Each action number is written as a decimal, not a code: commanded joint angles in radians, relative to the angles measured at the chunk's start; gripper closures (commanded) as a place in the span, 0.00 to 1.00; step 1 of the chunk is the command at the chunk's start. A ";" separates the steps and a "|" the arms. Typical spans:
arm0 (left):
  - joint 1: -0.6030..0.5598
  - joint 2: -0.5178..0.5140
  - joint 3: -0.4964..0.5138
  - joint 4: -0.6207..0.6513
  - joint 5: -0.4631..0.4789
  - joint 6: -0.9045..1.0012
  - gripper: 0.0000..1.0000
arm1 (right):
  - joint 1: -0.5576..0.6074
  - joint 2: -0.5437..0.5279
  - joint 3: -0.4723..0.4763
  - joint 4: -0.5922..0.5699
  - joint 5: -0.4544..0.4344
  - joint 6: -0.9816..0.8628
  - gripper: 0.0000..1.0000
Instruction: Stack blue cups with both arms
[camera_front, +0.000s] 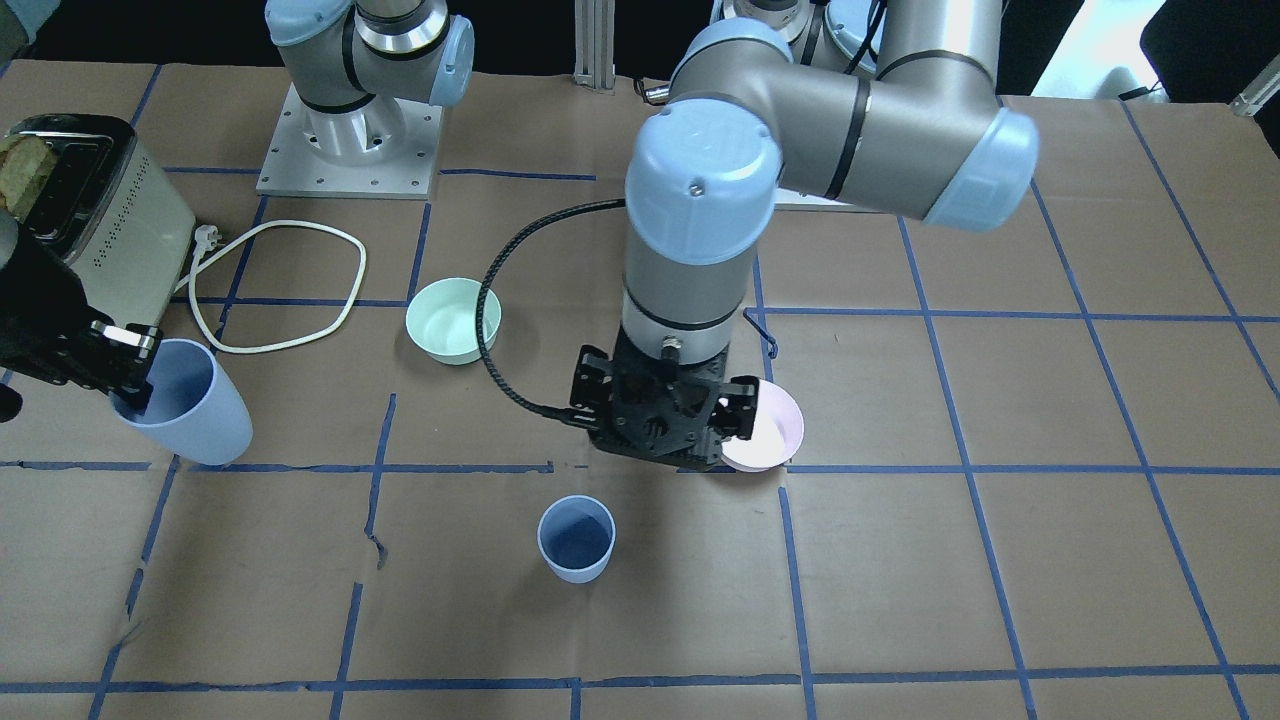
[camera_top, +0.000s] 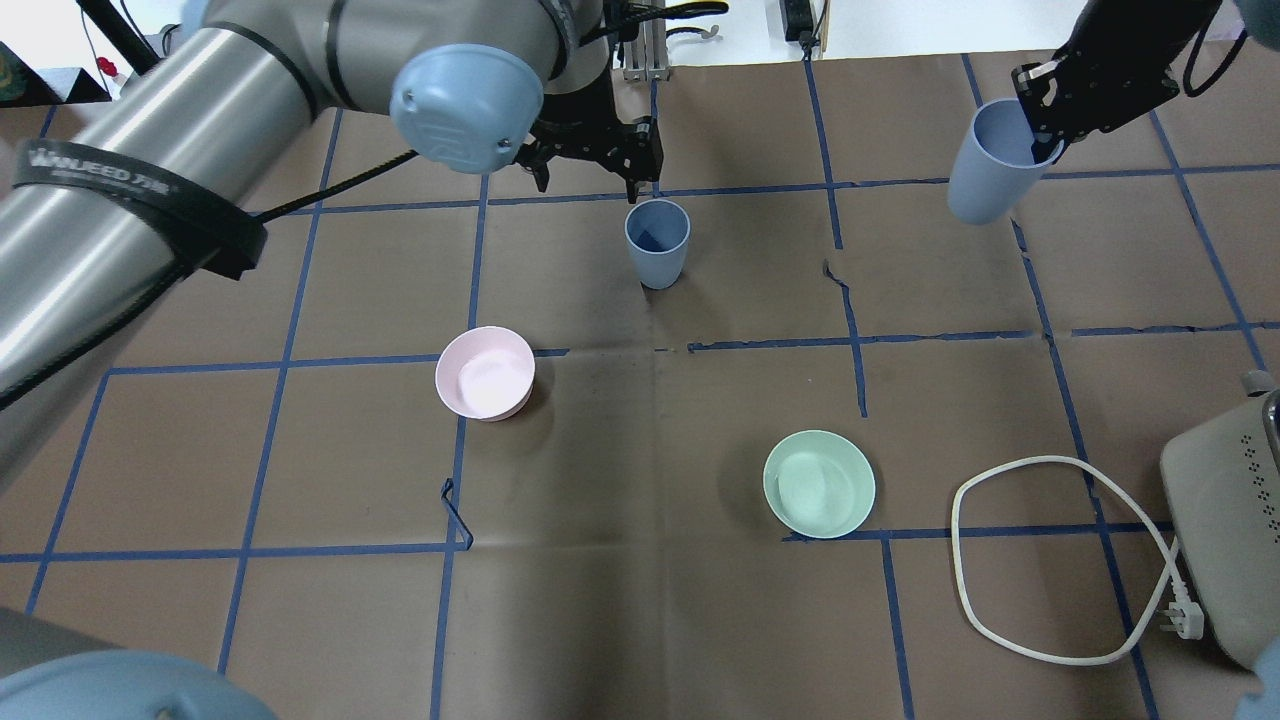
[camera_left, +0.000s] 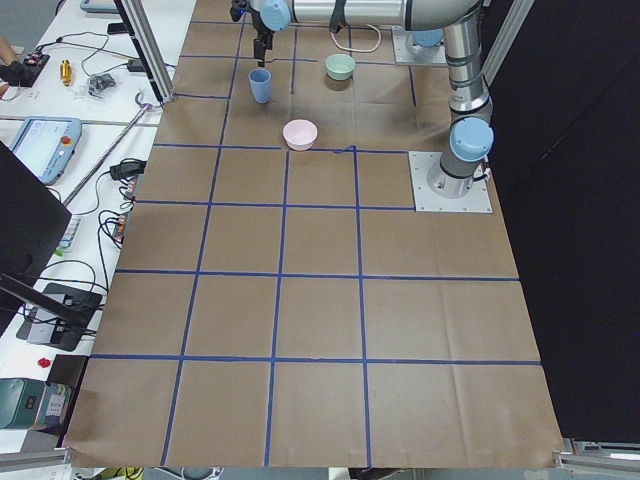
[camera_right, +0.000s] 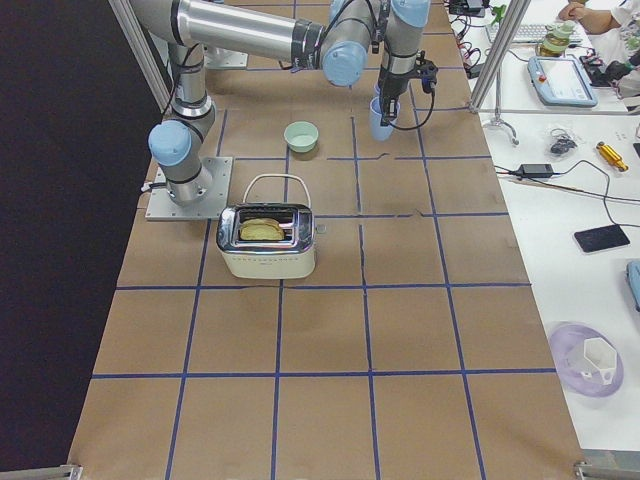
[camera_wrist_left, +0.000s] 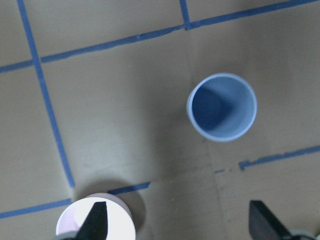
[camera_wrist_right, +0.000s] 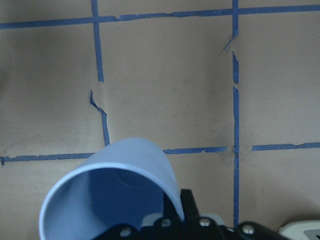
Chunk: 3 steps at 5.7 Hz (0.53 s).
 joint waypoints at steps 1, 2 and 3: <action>0.194 0.182 -0.007 -0.207 -0.017 0.044 0.01 | 0.170 0.063 -0.082 -0.009 0.001 0.258 0.91; 0.221 0.281 -0.072 -0.221 -0.011 0.114 0.01 | 0.285 0.118 -0.148 -0.009 0.001 0.422 0.91; 0.223 0.342 -0.179 -0.203 -0.015 0.104 0.01 | 0.384 0.172 -0.207 -0.013 -0.001 0.542 0.91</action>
